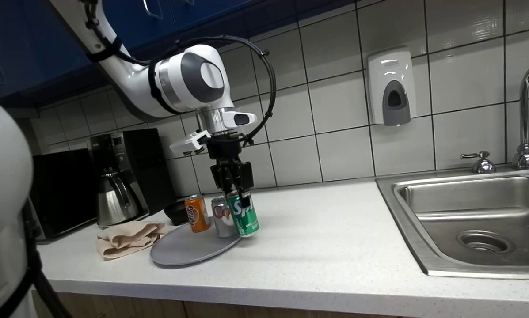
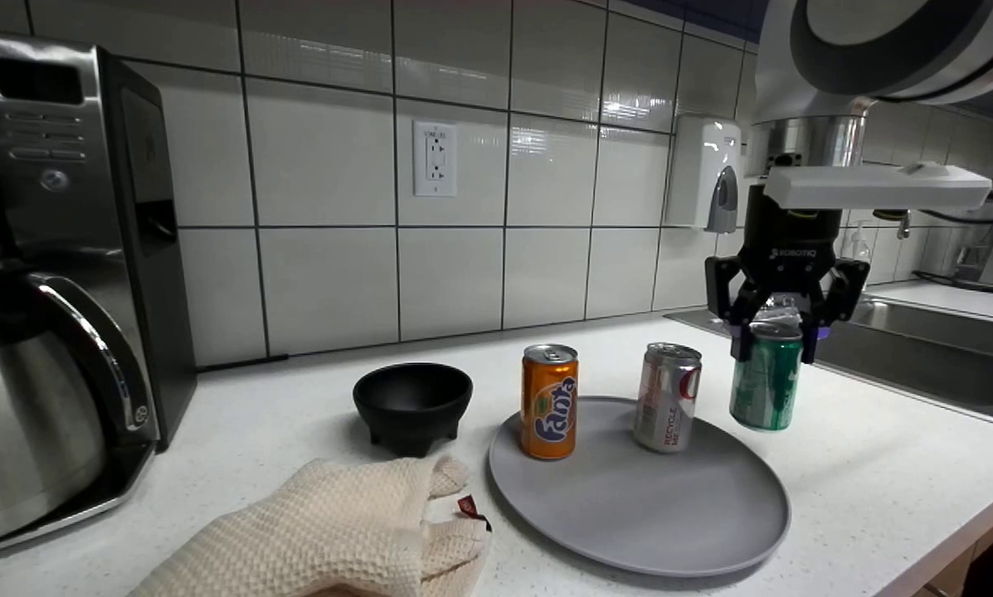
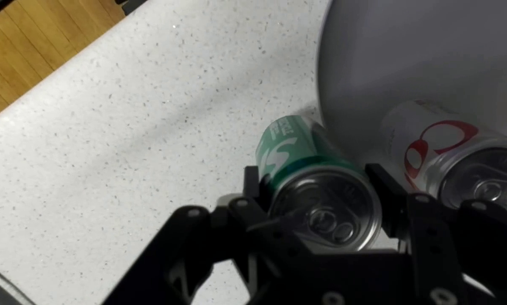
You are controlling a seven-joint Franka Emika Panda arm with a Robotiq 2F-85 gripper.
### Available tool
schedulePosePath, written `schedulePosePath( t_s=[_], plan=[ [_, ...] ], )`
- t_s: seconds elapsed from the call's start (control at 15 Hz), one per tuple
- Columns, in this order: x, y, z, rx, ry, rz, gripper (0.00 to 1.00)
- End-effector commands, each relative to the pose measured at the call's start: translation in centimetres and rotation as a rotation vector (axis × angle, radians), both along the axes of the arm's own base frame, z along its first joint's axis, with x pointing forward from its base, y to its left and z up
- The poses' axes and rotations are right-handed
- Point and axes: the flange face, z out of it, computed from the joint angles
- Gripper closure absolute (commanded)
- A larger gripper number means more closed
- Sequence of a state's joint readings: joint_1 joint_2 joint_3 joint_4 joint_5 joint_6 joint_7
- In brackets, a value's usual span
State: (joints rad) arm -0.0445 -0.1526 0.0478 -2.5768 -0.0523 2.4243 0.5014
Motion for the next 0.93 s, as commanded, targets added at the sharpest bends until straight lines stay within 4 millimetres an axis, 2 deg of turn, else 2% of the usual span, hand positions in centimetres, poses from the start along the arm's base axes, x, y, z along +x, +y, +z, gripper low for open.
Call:
schedulePosePath(
  t_s=[0.0, 0.6, 0.87],
  plan=[
    [0.9, 1.4, 0.3, -0.007, 0.025, -0.005, 0.62],
    [0.7, 2.9, 0.9, -0.006, -0.005, 0.02, 0.62],
    [-0.3, 2.4, 1.1, 0.002, -0.021, -0.005, 0.62]
  ],
)
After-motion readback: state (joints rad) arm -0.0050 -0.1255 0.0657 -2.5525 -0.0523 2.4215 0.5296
